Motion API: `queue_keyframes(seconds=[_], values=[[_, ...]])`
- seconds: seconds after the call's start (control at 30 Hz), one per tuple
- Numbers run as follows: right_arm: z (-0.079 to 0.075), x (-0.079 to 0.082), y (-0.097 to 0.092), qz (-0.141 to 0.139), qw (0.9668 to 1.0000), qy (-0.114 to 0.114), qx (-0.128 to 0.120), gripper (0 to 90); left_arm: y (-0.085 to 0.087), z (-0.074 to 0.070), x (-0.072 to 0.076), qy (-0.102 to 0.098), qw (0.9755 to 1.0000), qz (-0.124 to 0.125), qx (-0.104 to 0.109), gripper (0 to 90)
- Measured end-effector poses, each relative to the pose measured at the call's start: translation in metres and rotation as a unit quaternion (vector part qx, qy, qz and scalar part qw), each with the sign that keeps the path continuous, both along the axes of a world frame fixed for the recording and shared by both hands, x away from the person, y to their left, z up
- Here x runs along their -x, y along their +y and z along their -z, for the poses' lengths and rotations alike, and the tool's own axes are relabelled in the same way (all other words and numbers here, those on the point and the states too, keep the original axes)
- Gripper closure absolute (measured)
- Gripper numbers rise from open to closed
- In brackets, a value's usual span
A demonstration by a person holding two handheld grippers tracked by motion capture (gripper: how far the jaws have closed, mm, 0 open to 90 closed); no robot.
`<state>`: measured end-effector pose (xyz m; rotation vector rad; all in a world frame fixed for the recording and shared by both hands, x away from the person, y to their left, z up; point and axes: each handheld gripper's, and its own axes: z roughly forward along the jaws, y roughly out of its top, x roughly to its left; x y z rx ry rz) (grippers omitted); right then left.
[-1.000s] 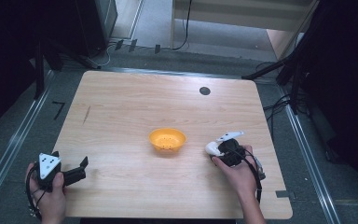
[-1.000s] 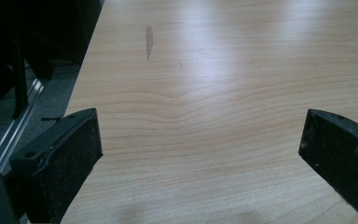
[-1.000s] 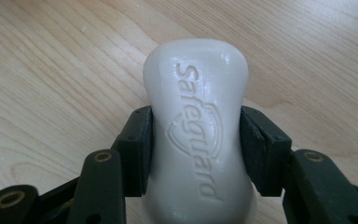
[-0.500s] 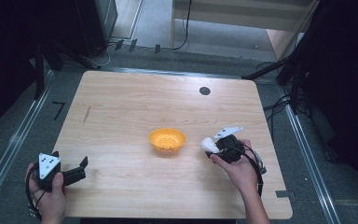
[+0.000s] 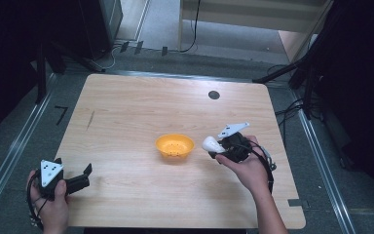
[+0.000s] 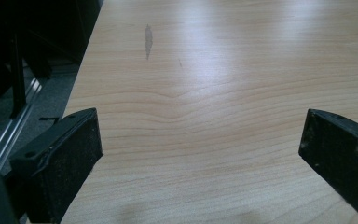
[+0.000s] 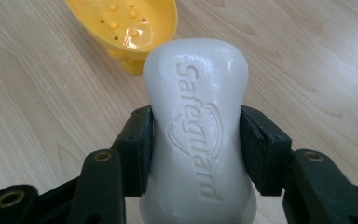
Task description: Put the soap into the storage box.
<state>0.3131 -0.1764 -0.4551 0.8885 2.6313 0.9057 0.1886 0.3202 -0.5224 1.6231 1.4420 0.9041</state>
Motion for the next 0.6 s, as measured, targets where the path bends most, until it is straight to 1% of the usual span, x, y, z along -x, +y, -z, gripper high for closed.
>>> queue_keyframes(seconds=[0.1, 0.13, 0.2, 0.27, 0.3, 0.33, 0.5, 0.53, 0.57, 0.6], values=[[-0.003, -0.001, 0.003, -0.009, 0.9999, -0.007, 0.001, 49.6, 0.000, 0.000, 0.000, 0.000, 1.0000, 0.000, 0.000, 0.0], [-0.005, -0.003, 0.005, -0.012, 0.9999, -0.012, -0.002, 49.6, 0.000, 0.000, 0.000, 0.000, 1.0000, 0.001, 0.000, 0.0], [-0.007, -0.004, 0.006, -0.013, 0.9999, -0.011, -0.005, 49.6, 0.000, 0.000, 0.000, 0.001, 1.0000, 0.001, 0.001, 0.0], [-0.008, -0.005, 0.009, -0.023, 0.9997, -0.013, -0.003, 49.6, 0.000, 0.000, 0.000, 0.000, 1.0000, 0.001, 0.001, 0.0], [-0.008, -0.005, 0.009, -0.023, 0.9997, -0.013, -0.003, 49.6, 0.000, 0.000, 0.000, 0.000, 1.0000, 0.001, 0.001, 0.0], [-0.009, -0.006, 0.013, -0.029, 0.9995, -0.012, 0.001, 49.6, 0.000, 0.000, 0.000, 0.000, 1.0000, 0.001, 0.001, 0.0], [-0.012, -0.008, 0.017, -0.037, 0.9991, -0.016, -0.010, 49.6, 0.001, 0.000, 0.001, 0.000, 1.0000, 0.001, -0.001, 0.0], [-0.013, -0.009, 0.020, -0.044, 0.9988, -0.015, -0.012, 49.6, 0.000, 0.000, 0.001, 0.000, 1.0000, 0.001, 0.000, 0.0], [-0.013, -0.009, 0.020, -0.044, 0.9988, -0.015, -0.012, 49.6, 0.000, 0.000, 0.001, 0.000, 1.0000, 0.001, 0.000, 0.0], [-0.014, -0.009, 0.024, -0.052, 0.9985, -0.017, -0.008, 49.6, 0.000, 0.000, 0.000, 0.000, 1.0000, 0.002, -0.002, 0.0]])
